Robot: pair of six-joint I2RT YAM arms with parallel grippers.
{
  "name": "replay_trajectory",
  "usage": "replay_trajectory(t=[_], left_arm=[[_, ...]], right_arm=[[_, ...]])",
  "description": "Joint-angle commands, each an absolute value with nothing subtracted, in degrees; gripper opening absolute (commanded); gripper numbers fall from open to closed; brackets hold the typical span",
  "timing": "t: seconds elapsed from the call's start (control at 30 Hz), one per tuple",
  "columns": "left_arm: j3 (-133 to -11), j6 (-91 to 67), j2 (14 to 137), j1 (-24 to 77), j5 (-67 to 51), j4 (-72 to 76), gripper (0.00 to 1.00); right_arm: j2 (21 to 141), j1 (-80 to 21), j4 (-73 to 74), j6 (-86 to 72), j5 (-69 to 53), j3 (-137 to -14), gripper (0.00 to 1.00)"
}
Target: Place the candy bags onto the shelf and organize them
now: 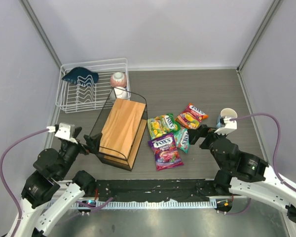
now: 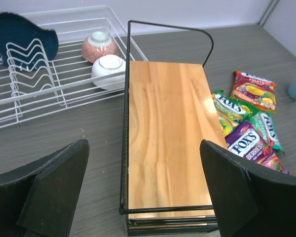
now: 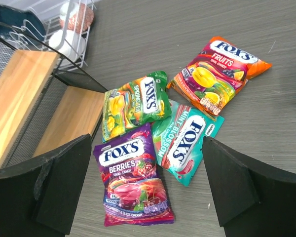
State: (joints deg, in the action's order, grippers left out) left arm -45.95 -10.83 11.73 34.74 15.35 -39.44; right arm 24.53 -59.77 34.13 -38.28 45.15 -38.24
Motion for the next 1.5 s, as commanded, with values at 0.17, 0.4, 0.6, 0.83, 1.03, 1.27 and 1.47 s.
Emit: replay_trajectory(t=[0.17,0.4,0.6,0.83,1.03,1.27,1.47], left_arm=[[-50.1,-9.0,16.3,34.5,9.8,-32.0,1.00],[-49.1,-8.8,17.1,34.5,8.4,-31.2,1.00],[-47.8,-10.6,14.9,34.5,7.1,-30.9,1.00],[-46.2,-12.0,13.4,34.5,5.9,-30.8,1.00],[-45.7,-12.7,13.1,34.5,5.6,-30.6,1.00],[-46.0,-12.8,12.5,34.5,5.5,-31.5,1.00],[-46.1,-12.4,12.0,34.5,6.0,-31.9,1.00]], right_arm=[[36.8,-59.6,31.8,-46.9,44.6,-33.5,1.00],[47.0,-56.7,21.5,-46.8,40.3,-31.9,1.00],[52.0,-49.4,7.0,-46.7,32.4,-28.5,0.99],[61.0,-44.3,-5.4,-47.1,26.5,-27.8,0.96],[67.6,-41.5,-11.9,-47.8,23.9,-28.1,0.88],[72.4,-39.8,-16.5,-49.7,23.8,-27.3,0.75],[76.3,-38.9,-18.8,-50.7,23.3,-27.4,0.72]])
